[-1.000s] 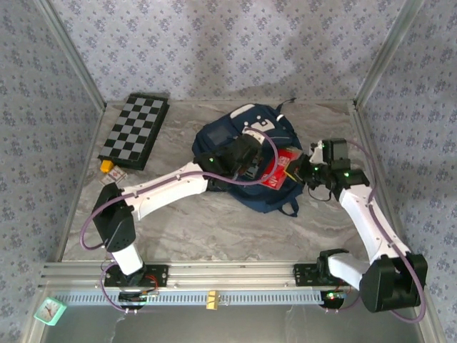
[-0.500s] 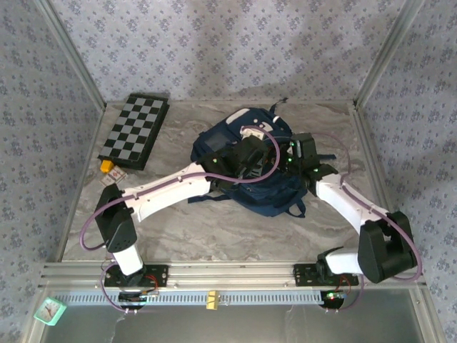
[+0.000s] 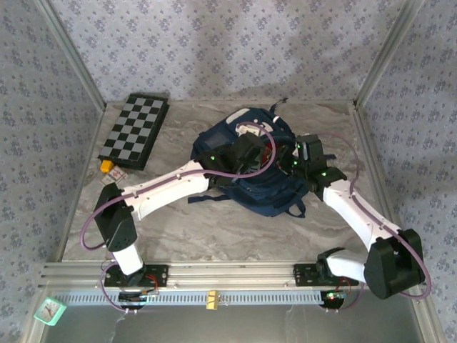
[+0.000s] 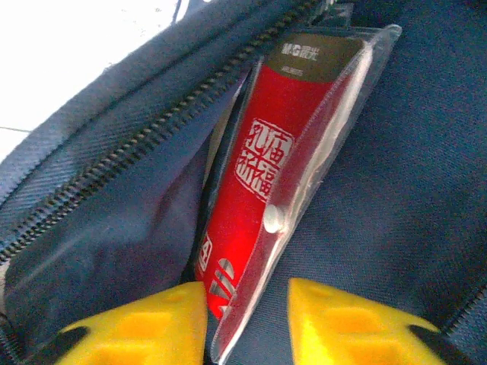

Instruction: Pack the student bag

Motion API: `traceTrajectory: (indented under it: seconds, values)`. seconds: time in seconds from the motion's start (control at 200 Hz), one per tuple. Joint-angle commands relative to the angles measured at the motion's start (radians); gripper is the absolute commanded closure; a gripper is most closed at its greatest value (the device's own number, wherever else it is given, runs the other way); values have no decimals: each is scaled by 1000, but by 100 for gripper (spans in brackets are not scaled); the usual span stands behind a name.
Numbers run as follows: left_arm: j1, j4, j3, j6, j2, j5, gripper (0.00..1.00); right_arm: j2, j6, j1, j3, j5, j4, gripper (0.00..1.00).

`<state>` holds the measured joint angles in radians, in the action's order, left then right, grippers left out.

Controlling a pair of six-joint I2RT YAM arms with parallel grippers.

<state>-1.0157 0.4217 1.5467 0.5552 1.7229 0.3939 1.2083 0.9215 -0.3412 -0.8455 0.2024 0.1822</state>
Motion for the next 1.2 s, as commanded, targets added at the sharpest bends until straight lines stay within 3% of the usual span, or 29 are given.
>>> traceTrajectory:
  seconds: [0.0, 0.135, 0.235, 0.375, 0.495, 0.565, 0.69, 0.795, 0.9, 1.044, 1.194]
  values:
    - [14, -71, -8, 28, -42, -5, 100, 46, -18, 12, 1, 4, 49, 77]
    - [20, -65, -13, 30, -42, -15, 100, 146, -16, 11, -34, 100, -100, 95]
    - [26, -68, -19, 44, -39, -26, 100, 186, -1, 1, -59, 90, -152, 96]
    - [32, -74, -20, 59, -33, -47, 100, 184, -41, 9, -85, 90, -86, 98]
    - [45, -89, -30, 61, -41, -146, 100, 95, -104, 32, -52, 94, 3, 88]
    - [48, -96, -50, 61, -55, -169, 99, 33, -144, 66, -41, 102, 94, 87]
    - [64, -59, -70, 100, -93, -223, 88, -118, -190, 145, -12, 64, 297, 85]
    - [71, -148, -190, 168, -197, -279, 76, -231, -169, 265, 46, 173, 352, 81]
    - [107, -216, -327, 255, -275, -301, 67, -273, -157, 315, 83, 254, 330, 72]
    - [208, -316, -498, 347, -342, -347, 63, -242, -186, 284, 47, 310, 365, 65]
    - [309, -457, -607, 446, -315, -438, 59, -172, -163, 148, 25, 314, 320, 57]
